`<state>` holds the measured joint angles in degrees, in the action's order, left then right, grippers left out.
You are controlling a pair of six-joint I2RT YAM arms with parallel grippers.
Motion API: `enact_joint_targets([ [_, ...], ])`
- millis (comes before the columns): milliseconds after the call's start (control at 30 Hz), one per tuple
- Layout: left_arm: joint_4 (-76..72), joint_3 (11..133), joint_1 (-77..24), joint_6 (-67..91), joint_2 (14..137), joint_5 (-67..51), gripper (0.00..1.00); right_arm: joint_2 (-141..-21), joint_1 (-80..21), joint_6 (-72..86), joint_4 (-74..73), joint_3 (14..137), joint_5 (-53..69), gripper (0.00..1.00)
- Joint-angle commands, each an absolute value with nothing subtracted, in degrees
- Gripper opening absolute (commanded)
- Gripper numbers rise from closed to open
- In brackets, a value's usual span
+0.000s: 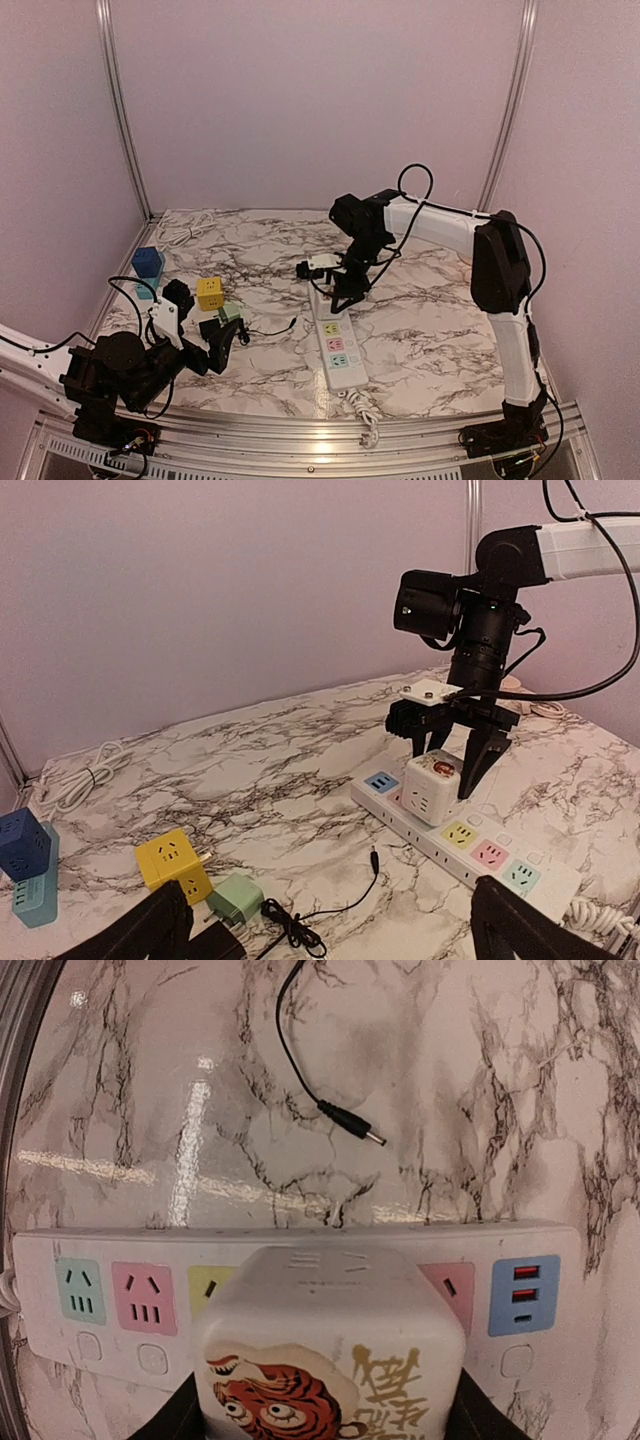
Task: Insert the plug
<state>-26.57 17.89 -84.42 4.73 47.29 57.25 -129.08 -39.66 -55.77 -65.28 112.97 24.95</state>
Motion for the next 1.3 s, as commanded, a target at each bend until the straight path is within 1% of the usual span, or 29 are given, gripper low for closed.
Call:
enact_joint_targets([
  [0, -21.1, 20.8, -84.9, 6.4, 46.7, 61.4, 0.99, -136.7, -43.9, -53.4, -62.2, 106.9, 15.6, 0.01],
  [200, -9.8, 24.2, -84.9, 13.2, 45.8, 65.0, 0.99, -137.5, -45.1, -52.3, -61.6, 105.1, 14.4, 0.02],
  [333, -2.7, 26.2, -84.9, 18.7, 45.7, 65.9, 0.99, -141.1, -45.9, -50.1, -64.4, 109.2, 16.0, 0.02],
  [433, -1.3, 26.6, -85.0, 19.9, 45.9, 65.9, 0.99, -144.8, -45.9, -47.7, -67.4, 112.0, 17.4, 0.01],
  [533, -2.5, 26.1, -85.0, 19.3, 45.5, 65.5, 0.99, -146.4, -45.9, -46.6, -67.2, 110.4, 16.5, 0.01],
  [767, -2.2, 25.3, -85.0, 17.7, 41.7, 65.2, 0.99, -140.4, -47.1, -46.8, -63.7, 103.1, 11.0, 0.01],
  [867, 3.1, 26.9, -85.0, 19.2, 40.8, 65.7, 0.99, -137.6, -48.4, -46.3, -62.3, 100.7, 9.6, 0.05],
  [967, 8.6, 28.8, -85.0, 22.1, 40.6, 65.6, 0.99, -136.7, -50.1, -46.1, -61.2, 98.6, 8.0, 0.06],
  [1033, 6.8, 27.8, -85.0, 20.4, 40.8, 65.3, 0.99, -137.6, -50.6, -45.8, -61.5, 99.3, 8.0, 0.06],
  [1167, -5.6, 26.3, -84.9, 13.6, 43.3, 62.9, 0.99, -141.8, -50.0, -45.8, -64.3, 104.1, 9.0, 0.06],
  [1267, -6.5, 29.3, -84.9, 13.1, 47.2, 61.8, 0.99, -143.5, -49.1, -45.7, -65.2, 105.9, 10.7, 0.09],
])
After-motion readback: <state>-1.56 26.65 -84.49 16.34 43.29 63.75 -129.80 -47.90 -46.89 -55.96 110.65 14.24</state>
